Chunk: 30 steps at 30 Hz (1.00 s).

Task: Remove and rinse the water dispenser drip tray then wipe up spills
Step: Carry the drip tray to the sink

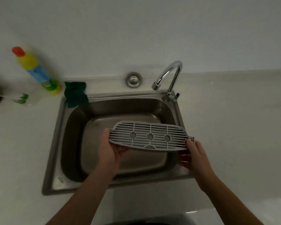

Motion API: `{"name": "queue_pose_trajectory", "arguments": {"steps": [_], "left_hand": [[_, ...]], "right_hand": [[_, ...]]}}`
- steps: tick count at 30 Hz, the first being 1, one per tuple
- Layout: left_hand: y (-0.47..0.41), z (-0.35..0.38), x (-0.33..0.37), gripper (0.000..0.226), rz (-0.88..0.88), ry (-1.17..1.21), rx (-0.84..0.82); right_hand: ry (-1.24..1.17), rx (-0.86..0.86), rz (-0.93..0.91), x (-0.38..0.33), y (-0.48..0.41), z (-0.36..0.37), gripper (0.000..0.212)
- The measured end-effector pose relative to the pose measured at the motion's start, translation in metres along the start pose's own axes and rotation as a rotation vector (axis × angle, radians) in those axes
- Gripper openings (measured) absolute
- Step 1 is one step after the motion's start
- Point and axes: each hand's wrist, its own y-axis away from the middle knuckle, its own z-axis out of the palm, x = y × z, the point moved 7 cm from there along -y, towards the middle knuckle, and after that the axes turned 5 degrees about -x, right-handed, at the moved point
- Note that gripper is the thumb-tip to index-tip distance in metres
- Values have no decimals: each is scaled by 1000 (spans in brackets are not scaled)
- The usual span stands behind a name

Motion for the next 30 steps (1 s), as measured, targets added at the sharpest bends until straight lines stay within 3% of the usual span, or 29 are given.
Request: {"name": "queue_pose_trajectory", "arguments": {"steps": [3,5,6,8,10,13,16,21,28,30], "left_hand": [[-12,14,-5,59,38,55,81],[-20,19,-7,56,60,91,138],[-25,21,-8,55,65,106,157],[-33,25,-9,53,74,127,181],[-41,26,-9,53,84,128,197],[-53,23,-7,54,101,105,216],[-64,17,-1,56,104,89,224],[-84,13,7,59,89,36,215],[-116,6,5,53,33,8,183],[-122,6,3,56,16,19,175]], "right_hand": [[345,-25,-65,-43,-34,-16,45],[730,117,-365,-87,-43,-26,54],[843,138,-568,-109,-40,-18,48],[995,-66,-798,-132,-36,23,33],[1170,-353,-827,-128,-43,71,35],[1443,-524,-857,-119,-63,118,40],[1515,-611,-811,-115,-85,137,30],[1570,-668,-714,-113,-119,155,35],[1730,-408,-1015,-120,-126,169,34],[1702,-405,-1027,-120,-121,165,35]]}}
